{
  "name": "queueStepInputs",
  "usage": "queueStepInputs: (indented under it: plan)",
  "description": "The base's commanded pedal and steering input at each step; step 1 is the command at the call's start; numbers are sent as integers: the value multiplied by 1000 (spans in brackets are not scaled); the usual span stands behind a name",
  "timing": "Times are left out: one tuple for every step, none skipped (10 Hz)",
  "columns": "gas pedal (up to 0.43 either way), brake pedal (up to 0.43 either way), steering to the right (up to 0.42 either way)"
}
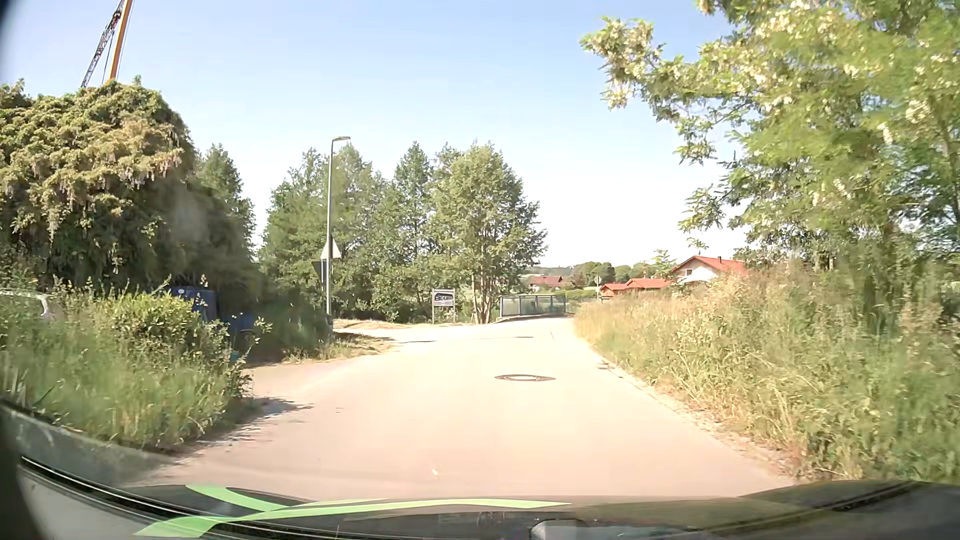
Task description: Follow the waypoints while adhering to traffic rules and regulations
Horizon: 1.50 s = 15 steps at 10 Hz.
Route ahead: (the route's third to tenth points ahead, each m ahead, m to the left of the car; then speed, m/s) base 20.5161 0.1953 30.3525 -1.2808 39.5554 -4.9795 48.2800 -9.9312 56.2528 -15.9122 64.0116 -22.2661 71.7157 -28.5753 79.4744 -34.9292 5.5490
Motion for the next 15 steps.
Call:
queueStepInputs:
  plan:
    - [67,0,-30]
    - [67,0,-30]
    - [67,0,-29]
    - [67,0,-29]
    - [67,0,-29]
    - [67,0,-29]
    - [79,0,-27]
    - [79,0,-27]
    - [79,0,-28]
    - [79,0,-36]
    - [67,0,-41]
    - [67,0,-41]
    - [67,0,-40]
    - [67,0,-39]
    - [67,0,-37]
